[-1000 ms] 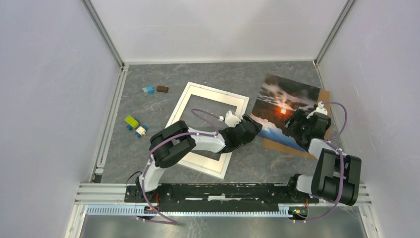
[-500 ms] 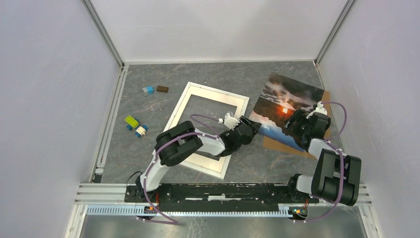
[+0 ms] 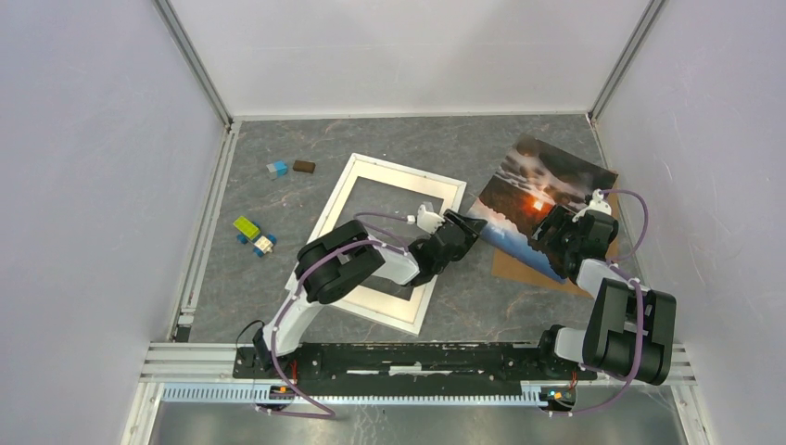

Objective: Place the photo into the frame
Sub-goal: Pick up the photo at the center of the board.

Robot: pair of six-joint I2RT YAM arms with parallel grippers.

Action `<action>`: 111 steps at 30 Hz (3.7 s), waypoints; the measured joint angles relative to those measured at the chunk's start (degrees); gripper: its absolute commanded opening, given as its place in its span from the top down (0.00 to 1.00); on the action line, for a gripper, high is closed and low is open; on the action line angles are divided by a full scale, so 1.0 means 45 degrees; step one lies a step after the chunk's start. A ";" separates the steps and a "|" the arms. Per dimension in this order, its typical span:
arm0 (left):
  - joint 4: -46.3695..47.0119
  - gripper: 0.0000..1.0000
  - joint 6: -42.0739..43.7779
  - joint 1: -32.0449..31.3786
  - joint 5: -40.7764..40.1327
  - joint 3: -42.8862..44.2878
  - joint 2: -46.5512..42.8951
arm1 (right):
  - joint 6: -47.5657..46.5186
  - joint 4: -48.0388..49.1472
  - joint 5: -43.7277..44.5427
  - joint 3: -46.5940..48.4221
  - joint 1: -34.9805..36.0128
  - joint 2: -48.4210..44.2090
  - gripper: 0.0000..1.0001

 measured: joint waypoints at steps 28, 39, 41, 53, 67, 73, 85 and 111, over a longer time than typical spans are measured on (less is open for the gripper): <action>-0.3089 0.98 0.1846 0.1331 0.1710 0.1098 -0.0952 | -0.1535 -0.2647 0.2419 0.0437 0.3089 -0.2181 0.02; -0.4124 0.98 0.2759 0.2103 0.3871 0.1137 -0.2667 | -0.3570 -0.4269 0.5906 0.1734 1.0108 -0.3818 0.05; -0.4430 0.98 0.2764 0.2157 0.4240 0.1137 -0.2744 | -0.3847 -0.4556 0.7009 0.1977 1.1200 -0.3483 0.06; -0.5032 0.98 0.2958 0.3143 0.6222 0.0879 -0.3745 | -0.3808 -0.6596 1.0341 0.2579 1.3741 -0.3162 0.02; -0.6878 0.98 0.5100 0.7519 1.0520 0.0544 -0.6518 | -0.7742 -0.4148 0.5911 0.2312 1.4489 -0.5790 0.02; -0.8097 0.98 0.6042 0.9141 1.2109 0.0369 -0.7203 | -1.0180 -0.1710 0.4818 0.0355 1.4897 -0.5926 0.03; -0.9398 0.98 0.7053 1.0151 1.3750 0.0005 -0.7970 | -1.5373 0.4949 0.3235 -0.3881 1.5533 -0.4269 0.04; -0.8728 0.98 0.6188 1.0812 1.4916 -0.1200 -0.8966 | -1.7257 1.1492 0.5848 -0.3570 1.9375 0.0894 0.09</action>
